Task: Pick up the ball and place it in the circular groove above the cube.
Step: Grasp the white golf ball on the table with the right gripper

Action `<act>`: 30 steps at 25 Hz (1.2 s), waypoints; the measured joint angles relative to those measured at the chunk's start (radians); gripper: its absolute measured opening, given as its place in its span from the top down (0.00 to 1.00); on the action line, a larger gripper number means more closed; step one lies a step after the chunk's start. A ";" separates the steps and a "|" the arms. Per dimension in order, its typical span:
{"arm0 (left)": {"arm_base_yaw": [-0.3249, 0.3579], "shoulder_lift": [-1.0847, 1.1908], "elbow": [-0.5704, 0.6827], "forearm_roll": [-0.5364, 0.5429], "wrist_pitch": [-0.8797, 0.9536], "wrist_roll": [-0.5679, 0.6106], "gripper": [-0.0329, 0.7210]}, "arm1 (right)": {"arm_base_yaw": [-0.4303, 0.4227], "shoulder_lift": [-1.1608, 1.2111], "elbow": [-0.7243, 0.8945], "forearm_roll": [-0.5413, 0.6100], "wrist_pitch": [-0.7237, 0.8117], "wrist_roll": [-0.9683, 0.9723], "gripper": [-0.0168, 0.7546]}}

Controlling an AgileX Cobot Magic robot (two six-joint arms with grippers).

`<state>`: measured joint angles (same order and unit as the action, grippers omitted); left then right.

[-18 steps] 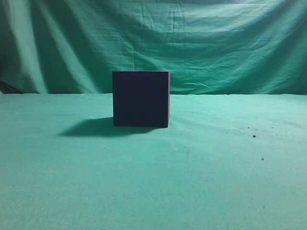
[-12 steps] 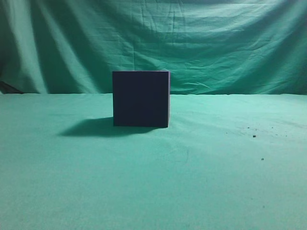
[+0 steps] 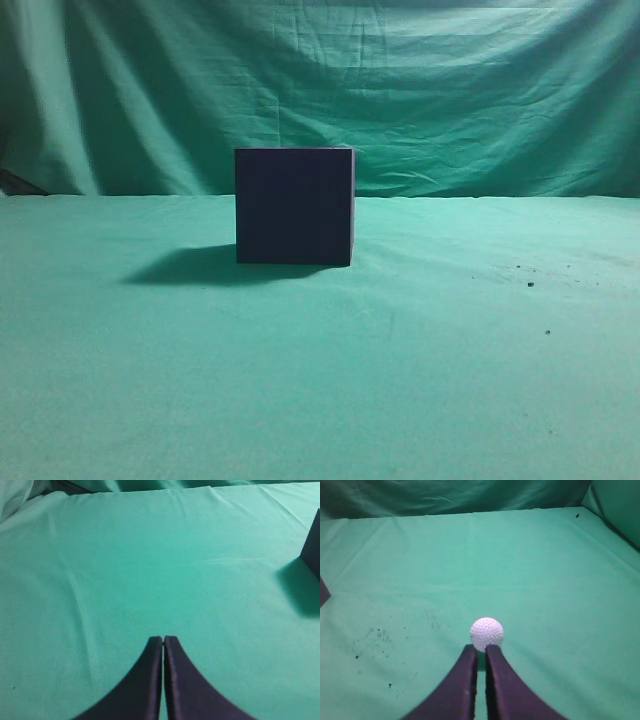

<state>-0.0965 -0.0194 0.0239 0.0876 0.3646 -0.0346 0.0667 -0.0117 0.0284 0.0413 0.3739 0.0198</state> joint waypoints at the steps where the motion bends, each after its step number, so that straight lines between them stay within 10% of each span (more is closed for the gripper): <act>1: 0.000 0.000 0.000 0.000 0.000 0.000 0.96 | 0.000 0.000 0.000 -0.007 -0.004 0.000 0.98; 13: 0.000 0.000 0.000 0.000 0.000 0.000 0.96 | 0.000 0.000 0.000 0.108 -0.406 0.004 0.98; 30: 0.000 0.000 0.000 0.000 0.000 0.000 0.96 | 0.000 0.653 -0.444 0.092 0.145 -0.101 0.98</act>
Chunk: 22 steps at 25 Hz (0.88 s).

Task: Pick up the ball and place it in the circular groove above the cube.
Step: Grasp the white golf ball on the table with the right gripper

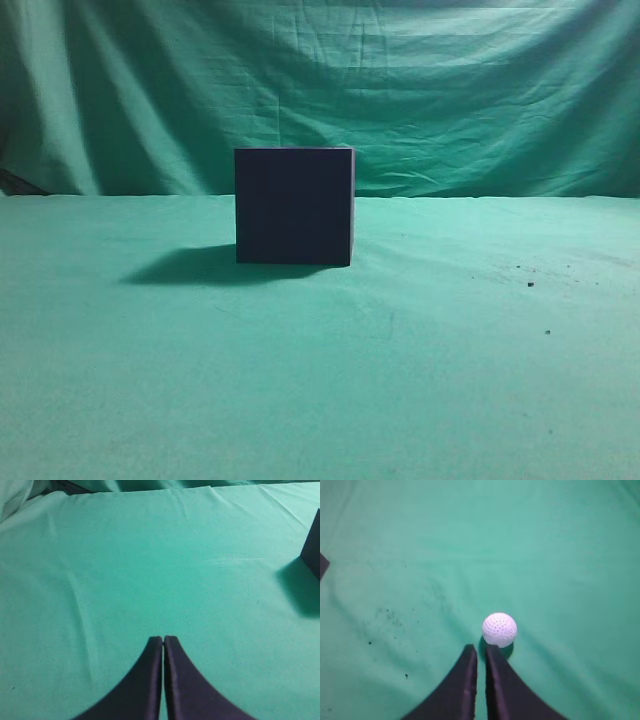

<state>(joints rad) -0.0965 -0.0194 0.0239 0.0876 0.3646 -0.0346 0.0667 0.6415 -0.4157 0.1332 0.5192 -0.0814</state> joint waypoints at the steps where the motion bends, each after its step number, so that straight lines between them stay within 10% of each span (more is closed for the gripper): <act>1: 0.000 0.000 0.000 0.000 0.000 0.000 0.96 | 0.000 0.036 -0.014 0.000 0.013 -0.004 0.98; 9: 0.000 0.000 0.000 0.000 0.000 0.000 0.96 | 0.000 0.444 -0.184 -0.053 0.202 0.027 0.98; 18: 0.000 0.000 0.000 0.000 0.000 0.000 0.96 | 0.000 0.785 -0.352 -0.069 0.217 0.084 0.44; 22: 0.000 0.000 0.000 0.000 0.000 0.000 0.96 | 0.000 0.894 -0.393 -0.081 0.188 0.093 0.43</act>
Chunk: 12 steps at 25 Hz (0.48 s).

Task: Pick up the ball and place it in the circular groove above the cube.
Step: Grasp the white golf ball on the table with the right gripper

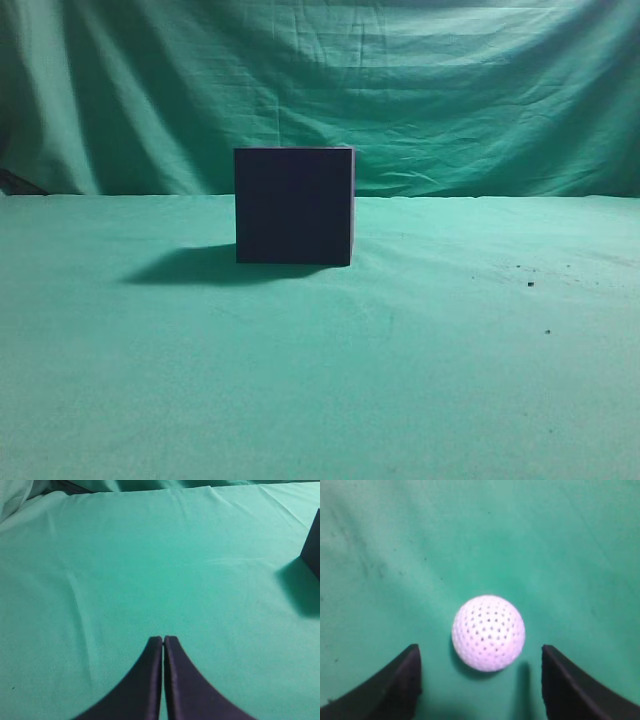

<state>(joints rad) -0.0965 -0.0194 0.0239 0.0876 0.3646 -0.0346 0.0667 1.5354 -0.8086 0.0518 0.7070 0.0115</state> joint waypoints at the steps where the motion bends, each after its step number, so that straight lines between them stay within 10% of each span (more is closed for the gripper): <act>1: 0.000 0.000 0.000 0.000 0.000 0.000 0.96 | 0.000 0.019 -0.005 -0.002 -0.014 0.000 0.38; 10: 0.000 0.000 0.000 0.000 0.000 0.000 0.96 | 0.000 0.101 -0.015 -0.004 -0.108 0.005 0.40; 12: 0.000 0.000 0.000 0.000 0.000 0.000 0.96 | 0.000 0.106 -0.015 -0.004 -0.108 0.005 0.56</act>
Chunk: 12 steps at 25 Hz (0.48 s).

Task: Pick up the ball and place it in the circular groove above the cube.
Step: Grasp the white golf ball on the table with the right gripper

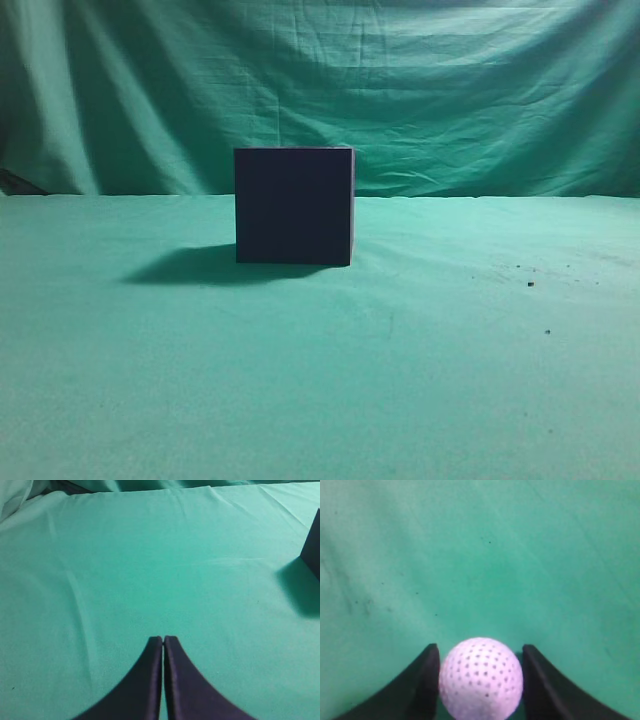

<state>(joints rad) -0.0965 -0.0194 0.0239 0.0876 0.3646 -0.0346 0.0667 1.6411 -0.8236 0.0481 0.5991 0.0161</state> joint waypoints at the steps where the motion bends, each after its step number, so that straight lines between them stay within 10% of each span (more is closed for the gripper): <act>1: 0.000 0.000 0.000 0.000 0.000 0.000 0.96 | 0.000 0.000 -0.002 0.000 0.000 0.002 0.58; 12: 0.000 0.000 0.000 0.000 0.000 0.000 0.96 | 0.095 -0.103 -0.195 0.275 0.135 -0.209 0.57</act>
<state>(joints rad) -0.0965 -0.0194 0.0239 0.0876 0.3646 -0.0346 0.1619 1.5380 -1.0184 0.3232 0.7340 -0.1930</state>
